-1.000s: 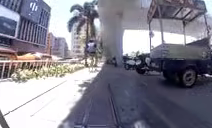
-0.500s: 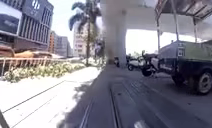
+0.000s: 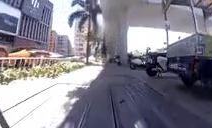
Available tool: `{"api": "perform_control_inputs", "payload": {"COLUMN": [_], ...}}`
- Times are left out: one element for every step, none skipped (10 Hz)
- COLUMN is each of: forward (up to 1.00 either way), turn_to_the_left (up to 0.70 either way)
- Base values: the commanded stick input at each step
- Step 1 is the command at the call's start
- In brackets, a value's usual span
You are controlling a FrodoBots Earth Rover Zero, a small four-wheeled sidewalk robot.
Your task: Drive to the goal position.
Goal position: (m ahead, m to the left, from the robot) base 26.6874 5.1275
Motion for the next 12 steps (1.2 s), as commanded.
{"api": "perform_control_inputs", "payload": {"forward": [0.70,0.70,0.70,0.70,0.70,0.70,0.70,0.70,0.70,0.70,0.70,0.70], "turn_to_the_left": [0.00,0.00,0.00,0.00,0.00,0.00,0.00,0.00,0.00,0.00,0.00,0.00]}}
